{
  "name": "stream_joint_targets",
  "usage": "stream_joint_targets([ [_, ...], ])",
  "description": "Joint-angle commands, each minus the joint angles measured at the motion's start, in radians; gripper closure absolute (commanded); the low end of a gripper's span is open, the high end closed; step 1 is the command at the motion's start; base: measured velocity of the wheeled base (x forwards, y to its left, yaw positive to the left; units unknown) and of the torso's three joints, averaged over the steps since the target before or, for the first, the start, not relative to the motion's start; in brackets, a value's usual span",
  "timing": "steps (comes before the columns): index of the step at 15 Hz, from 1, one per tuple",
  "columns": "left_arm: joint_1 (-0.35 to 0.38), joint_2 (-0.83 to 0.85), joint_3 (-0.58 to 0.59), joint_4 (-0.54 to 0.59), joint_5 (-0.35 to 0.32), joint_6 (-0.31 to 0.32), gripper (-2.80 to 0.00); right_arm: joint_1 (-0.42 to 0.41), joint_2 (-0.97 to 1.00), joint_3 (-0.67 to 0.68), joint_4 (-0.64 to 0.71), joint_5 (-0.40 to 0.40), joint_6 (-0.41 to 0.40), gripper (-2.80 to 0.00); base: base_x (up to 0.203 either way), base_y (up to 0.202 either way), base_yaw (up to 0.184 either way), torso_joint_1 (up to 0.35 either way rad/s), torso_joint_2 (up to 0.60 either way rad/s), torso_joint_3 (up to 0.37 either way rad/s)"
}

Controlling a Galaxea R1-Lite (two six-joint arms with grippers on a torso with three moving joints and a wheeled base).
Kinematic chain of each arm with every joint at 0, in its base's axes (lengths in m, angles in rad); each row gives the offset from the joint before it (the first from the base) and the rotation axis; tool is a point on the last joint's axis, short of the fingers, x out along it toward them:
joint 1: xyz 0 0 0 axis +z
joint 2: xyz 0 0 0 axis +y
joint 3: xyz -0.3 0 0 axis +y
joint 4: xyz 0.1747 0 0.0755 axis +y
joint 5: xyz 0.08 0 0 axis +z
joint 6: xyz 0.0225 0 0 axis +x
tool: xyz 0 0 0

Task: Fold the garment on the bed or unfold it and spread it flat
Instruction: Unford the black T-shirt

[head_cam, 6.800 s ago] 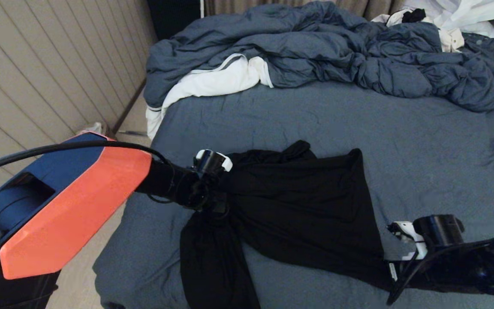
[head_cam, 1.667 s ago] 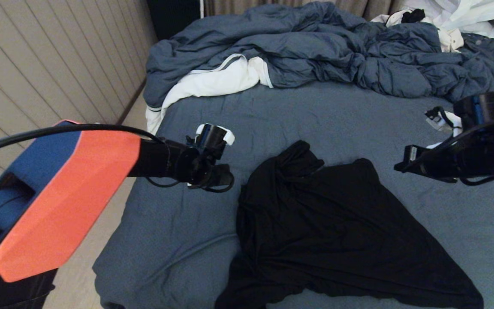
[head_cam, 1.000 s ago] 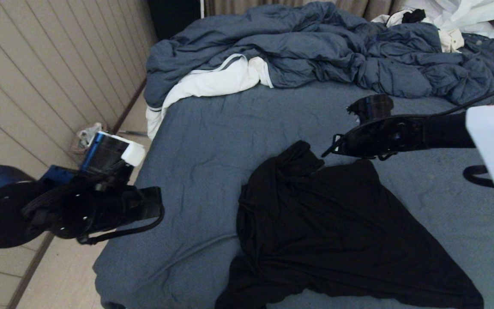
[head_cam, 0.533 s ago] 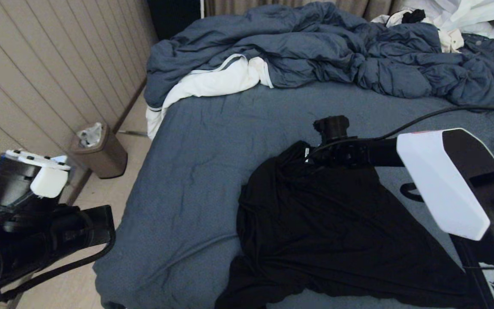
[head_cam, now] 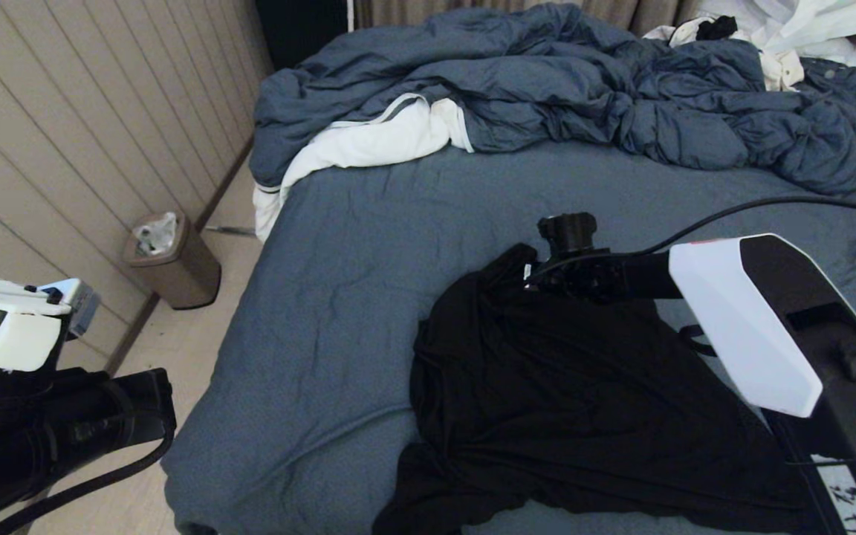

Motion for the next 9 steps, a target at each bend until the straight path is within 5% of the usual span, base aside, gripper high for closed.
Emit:
stream_joint_targets([
  [1,-0.001,-0.006,0.003,0.002,0.006,-0.004,0.0,-0.002,-0.004,0.0,-0.001,-0.004,-0.001,-2.8,0.0,0.0,0.0,0.0,0.0,0.0],
  [9,0.001,-0.115,0.089,0.031,0.075,-0.005,0.0,-0.002,0.016,0.0,-0.039,-0.005,-0.032,-2.8,0.0,0.0,0.0,0.0,0.0,0.0],
])
